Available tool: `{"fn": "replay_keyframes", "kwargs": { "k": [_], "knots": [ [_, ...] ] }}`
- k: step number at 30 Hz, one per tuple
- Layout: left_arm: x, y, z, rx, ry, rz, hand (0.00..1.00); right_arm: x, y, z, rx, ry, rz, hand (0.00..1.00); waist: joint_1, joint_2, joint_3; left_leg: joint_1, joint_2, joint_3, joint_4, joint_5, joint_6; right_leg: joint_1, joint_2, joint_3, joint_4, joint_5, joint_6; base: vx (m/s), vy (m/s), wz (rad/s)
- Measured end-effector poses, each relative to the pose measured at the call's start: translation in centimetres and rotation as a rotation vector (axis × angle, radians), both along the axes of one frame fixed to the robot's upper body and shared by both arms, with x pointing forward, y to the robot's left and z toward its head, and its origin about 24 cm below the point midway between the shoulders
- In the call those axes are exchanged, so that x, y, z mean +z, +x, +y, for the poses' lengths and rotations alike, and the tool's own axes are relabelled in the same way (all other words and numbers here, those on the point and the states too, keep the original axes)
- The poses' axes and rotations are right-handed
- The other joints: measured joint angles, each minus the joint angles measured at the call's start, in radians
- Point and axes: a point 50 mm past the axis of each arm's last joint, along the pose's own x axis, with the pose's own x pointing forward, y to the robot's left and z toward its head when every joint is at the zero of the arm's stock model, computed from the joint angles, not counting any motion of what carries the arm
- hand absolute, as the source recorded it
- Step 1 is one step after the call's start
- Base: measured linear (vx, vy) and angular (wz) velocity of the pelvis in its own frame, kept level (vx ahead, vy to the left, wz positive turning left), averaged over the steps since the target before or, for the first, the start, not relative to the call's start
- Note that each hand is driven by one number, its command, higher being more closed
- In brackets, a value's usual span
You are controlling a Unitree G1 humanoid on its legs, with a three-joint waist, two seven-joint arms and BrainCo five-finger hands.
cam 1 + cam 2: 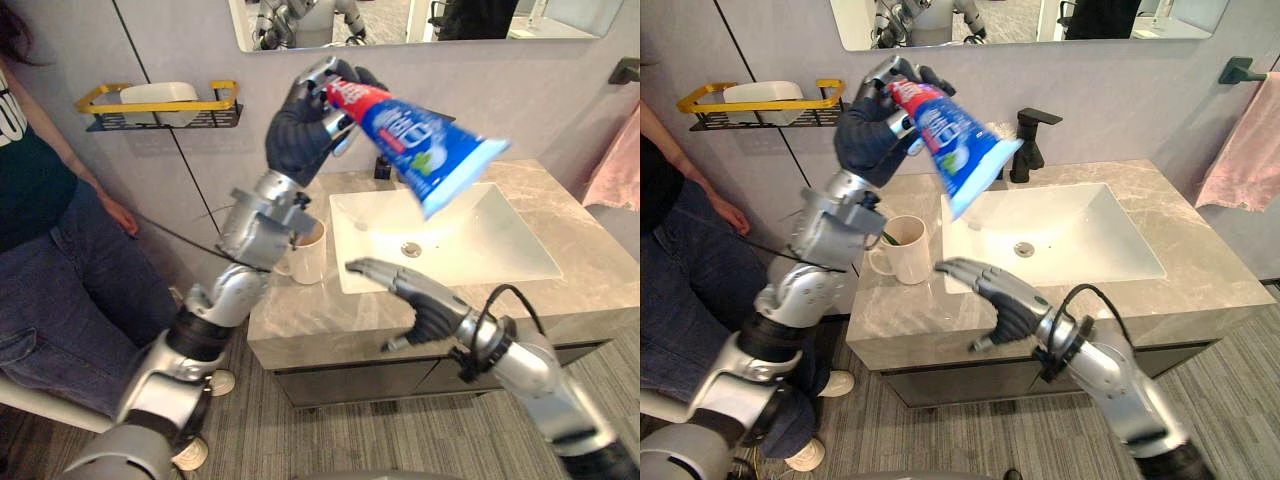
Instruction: Organize washtable
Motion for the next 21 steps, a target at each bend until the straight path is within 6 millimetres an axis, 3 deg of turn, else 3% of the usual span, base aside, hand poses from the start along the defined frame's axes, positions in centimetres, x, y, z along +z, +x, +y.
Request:
{"fn": "replay_keyframes", "kwargs": {
  "k": [4, 10, 16, 21],
  "knots": [
    [0.5, 0.5, -1.5, 0.103, 0.054, -0.064, 1.00, 0.2, 0.5, 0.2, -0.133, 0.144, -0.055, 0.00, -0.008, 0.000, 0.000, 0.006, 0.000, 0.014, -0.003, 0.000, 0.000, -0.009, 0.001, 0.017, 0.008, 0.000, 0.000, -0.02, 0.002, -0.11],
    [0.2, 1.2, -2.1, 0.159, 0.071, -0.045, 1.00, 0.7, 0.7, 0.5, -0.206, 0.340, -0.086, 0.00, -0.025, 0.000, 0.000, 0.013, 0.002, 0.026, -0.003, 0.000, 0.000, -0.008, 0.002, 0.026, 0.010, 0.000, 0.000, -0.02, -0.002, -0.05],
    [0.6, 1.9, -3.2, 0.163, 0.107, -0.038, 1.00, 1.0, 0.7, 1.4, -0.218, 0.326, -0.141, 0.00, -0.024, 0.000, 0.000, 0.013, 0.003, 0.027, -0.003, 0.000, 0.000, -0.008, 0.004, 0.026, 0.010, 0.000, 0.000, 0.00, 0.000, 0.00],
    [1.4, 2.7, -3.7, 0.171, 0.128, -0.040, 1.00, 2.9, 0.5, 1.6, -0.238, 0.281, -0.285, 0.00, -0.025, 0.000, 0.000, 0.012, 0.003, 0.026, -0.003, 0.000, 0.000, -0.008, 0.004, 0.025, 0.009, 0.001, 0.000, 0.00, 0.000, 0.00]
  ]
}}
